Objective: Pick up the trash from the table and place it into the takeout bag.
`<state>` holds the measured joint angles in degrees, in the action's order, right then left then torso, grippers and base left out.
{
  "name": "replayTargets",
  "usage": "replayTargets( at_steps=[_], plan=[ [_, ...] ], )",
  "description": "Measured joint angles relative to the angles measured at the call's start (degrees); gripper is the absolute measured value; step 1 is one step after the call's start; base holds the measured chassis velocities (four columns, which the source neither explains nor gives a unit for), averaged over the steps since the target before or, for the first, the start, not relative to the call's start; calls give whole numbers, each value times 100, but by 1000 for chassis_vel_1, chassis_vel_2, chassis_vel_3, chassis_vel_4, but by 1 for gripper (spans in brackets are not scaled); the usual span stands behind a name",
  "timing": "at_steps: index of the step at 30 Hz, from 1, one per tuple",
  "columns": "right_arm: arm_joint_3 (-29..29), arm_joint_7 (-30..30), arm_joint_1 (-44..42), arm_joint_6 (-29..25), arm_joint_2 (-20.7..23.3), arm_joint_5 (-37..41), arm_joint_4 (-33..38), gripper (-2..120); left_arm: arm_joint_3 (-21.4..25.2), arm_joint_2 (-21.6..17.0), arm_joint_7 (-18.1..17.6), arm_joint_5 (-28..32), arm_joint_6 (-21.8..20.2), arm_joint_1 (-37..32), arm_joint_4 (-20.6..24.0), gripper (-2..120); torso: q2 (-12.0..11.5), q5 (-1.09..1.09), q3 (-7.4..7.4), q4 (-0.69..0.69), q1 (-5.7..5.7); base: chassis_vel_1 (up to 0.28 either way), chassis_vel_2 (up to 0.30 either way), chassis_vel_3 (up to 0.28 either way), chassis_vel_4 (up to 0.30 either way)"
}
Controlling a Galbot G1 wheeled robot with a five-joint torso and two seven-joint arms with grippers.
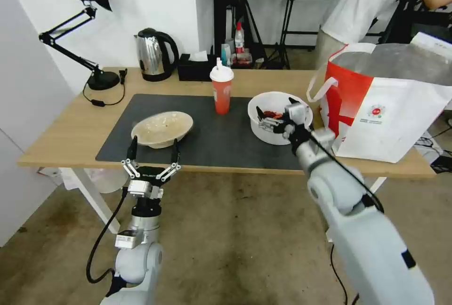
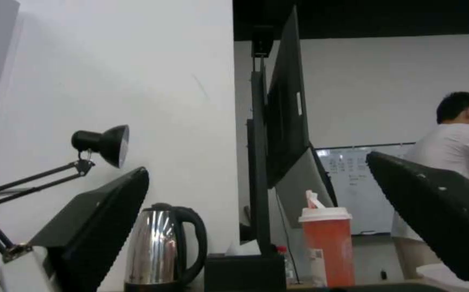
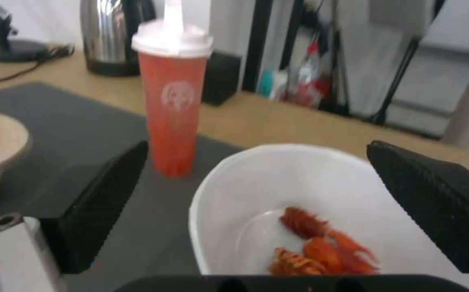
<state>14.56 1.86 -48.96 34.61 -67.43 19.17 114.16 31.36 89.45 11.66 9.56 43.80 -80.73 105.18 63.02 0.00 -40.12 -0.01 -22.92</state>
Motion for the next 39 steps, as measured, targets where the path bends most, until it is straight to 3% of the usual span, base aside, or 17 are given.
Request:
replayTargets(
  at_steps=[3,6,14,39],
  plan=[
    [-122,-4,413,574,-34,229,-248,100,19,24,2,-3,7,-6,-6,100,0,0,0,1,0,0,0,0,0],
    [-217,3,647,741,-64,246,-436,100,38,27,2,-2,9,-7,-12,100,0,0,0,0,0,0,0,0,0],
    [-498,-34,1017,751,-77,230,-928,100,59,46,2,-2,40,35,-118,100,0,-1,1,0,0,0,0,0,0],
    [-829,-275,1070,665,-224,-18,-1593,100,61,55,0,1,144,97,-237,100,1,-1,1,1,0,0,0,0,0]
  ],
)
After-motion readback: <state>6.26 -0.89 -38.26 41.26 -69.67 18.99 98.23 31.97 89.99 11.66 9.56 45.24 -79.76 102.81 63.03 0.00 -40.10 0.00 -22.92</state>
